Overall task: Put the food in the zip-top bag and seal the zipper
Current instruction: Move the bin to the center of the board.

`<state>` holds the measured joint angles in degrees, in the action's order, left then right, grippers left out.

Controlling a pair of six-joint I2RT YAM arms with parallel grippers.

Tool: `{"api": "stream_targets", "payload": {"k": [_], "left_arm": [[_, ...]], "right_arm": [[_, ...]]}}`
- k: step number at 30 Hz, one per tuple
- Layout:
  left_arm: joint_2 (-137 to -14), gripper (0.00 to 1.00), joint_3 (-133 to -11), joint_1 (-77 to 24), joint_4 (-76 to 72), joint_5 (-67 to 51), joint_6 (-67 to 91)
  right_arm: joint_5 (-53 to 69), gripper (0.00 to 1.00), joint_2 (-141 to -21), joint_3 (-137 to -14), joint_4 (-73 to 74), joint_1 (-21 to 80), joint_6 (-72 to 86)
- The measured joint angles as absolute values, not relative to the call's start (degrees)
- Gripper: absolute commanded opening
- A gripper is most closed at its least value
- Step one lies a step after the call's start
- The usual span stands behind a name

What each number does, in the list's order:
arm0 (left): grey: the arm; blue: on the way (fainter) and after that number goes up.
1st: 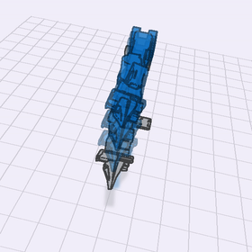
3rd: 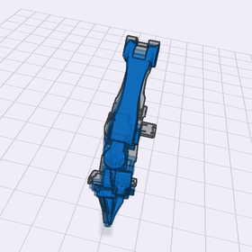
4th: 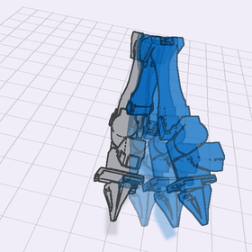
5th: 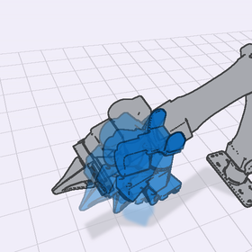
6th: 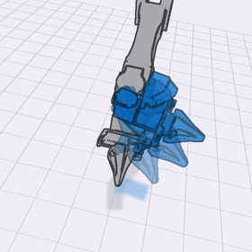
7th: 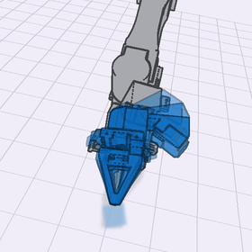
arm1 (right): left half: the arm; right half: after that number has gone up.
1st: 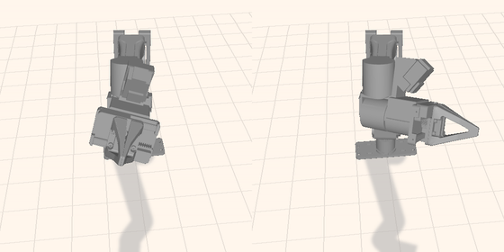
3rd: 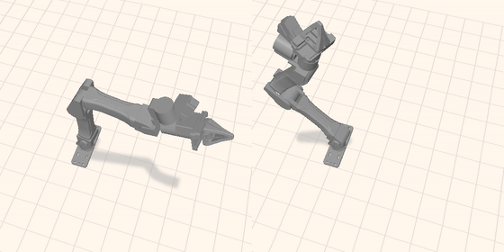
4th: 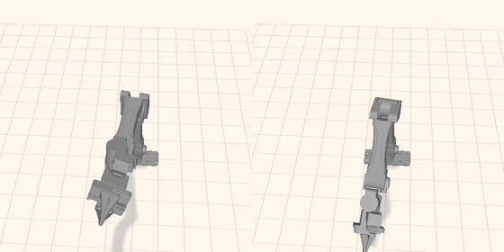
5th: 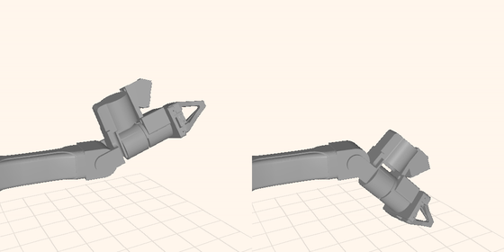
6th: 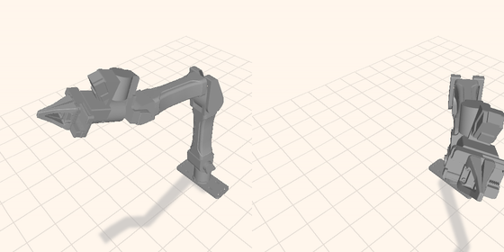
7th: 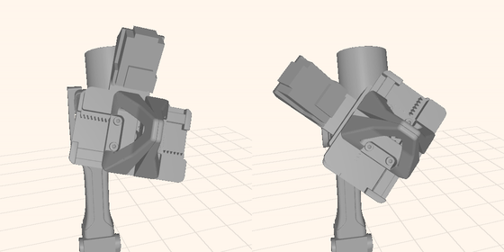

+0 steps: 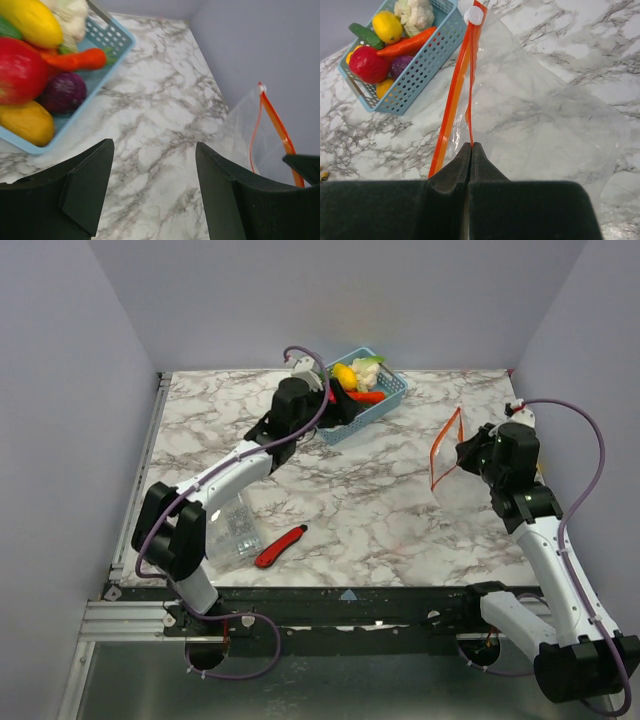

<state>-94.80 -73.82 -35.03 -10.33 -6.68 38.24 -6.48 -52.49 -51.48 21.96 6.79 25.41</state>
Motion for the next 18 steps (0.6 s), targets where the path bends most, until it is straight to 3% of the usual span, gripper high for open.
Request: {"api": "stream_targets", "payload": {"k": [9,18], "left_arm": [[-105.36,0.65,-86.26,-23.68,-11.51,-3.20,46.81],[-123.37,0.65,-102.91,-20.23,-13.65,1.30,61.58]], "right_arm": [[-6.13,0.00,-56.03,-54.50,22.15,6.79,25.45],[-6.94,0.00,-61.10,-58.59,22.81,6.79,25.39]]}}
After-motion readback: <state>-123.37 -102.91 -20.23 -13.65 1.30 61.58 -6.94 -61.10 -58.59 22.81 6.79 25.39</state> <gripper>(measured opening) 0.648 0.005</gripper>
